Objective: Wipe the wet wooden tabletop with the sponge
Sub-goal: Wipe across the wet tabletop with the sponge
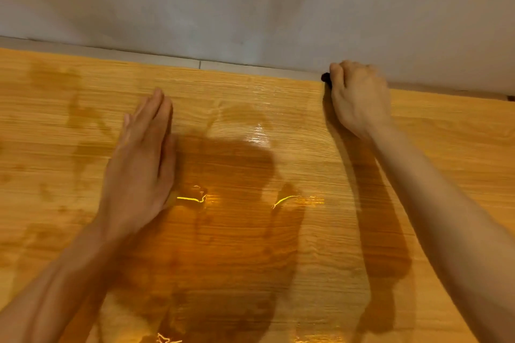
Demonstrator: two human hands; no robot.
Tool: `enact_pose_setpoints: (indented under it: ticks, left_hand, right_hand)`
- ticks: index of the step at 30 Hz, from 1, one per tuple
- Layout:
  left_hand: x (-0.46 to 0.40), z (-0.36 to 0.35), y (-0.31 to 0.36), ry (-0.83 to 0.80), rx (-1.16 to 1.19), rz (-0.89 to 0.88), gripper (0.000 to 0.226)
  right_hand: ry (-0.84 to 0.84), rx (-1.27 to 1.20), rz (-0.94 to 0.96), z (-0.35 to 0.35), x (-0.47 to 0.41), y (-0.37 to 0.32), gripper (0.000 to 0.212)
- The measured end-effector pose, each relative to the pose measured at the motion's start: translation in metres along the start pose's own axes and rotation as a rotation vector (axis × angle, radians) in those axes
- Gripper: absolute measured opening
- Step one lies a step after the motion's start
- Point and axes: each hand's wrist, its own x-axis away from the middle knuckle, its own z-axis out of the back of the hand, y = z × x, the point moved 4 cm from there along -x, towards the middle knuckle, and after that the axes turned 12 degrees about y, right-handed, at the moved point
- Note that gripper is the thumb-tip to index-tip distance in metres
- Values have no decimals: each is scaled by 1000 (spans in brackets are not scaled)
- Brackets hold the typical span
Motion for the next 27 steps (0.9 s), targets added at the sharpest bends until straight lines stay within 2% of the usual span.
enact_pose_setpoints:
  ticks: [7, 10, 12, 14, 18, 20, 23, 27]
  left_hand:
    - [32, 12, -27, 122, -27, 54, 54]
    - [29, 11, -30, 120, -35, 55, 53]
    - [28, 11, -30, 108, -49, 53, 54]
    - [27, 10, -29, 94, -48, 53, 55]
    - [29, 10, -27, 90, -54, 42, 56]
    - [30, 12, -24, 94, -57, 39, 56]
    - [30, 13, -23, 90, -56, 37, 55]
    - [30, 12, -27, 72, -62, 42, 55]
  right_hand:
    - [-23, -87, 242, -40, 20, -181, 35]
    - [-32, -211, 325, -53, 24, -224, 26]
    - [-102, -304, 352, -48, 22, -212, 27]
    - [-130, -365, 303, -39, 19, -169, 30]
    - [-4, -284, 86, -5, 23, -43, 31]
    - [76, -261, -21, 9, 31, -8, 34]
    - [115, -347, -68, 3, 37, -20, 36]
    - [81, -392, 14, -5, 53, -61, 39]
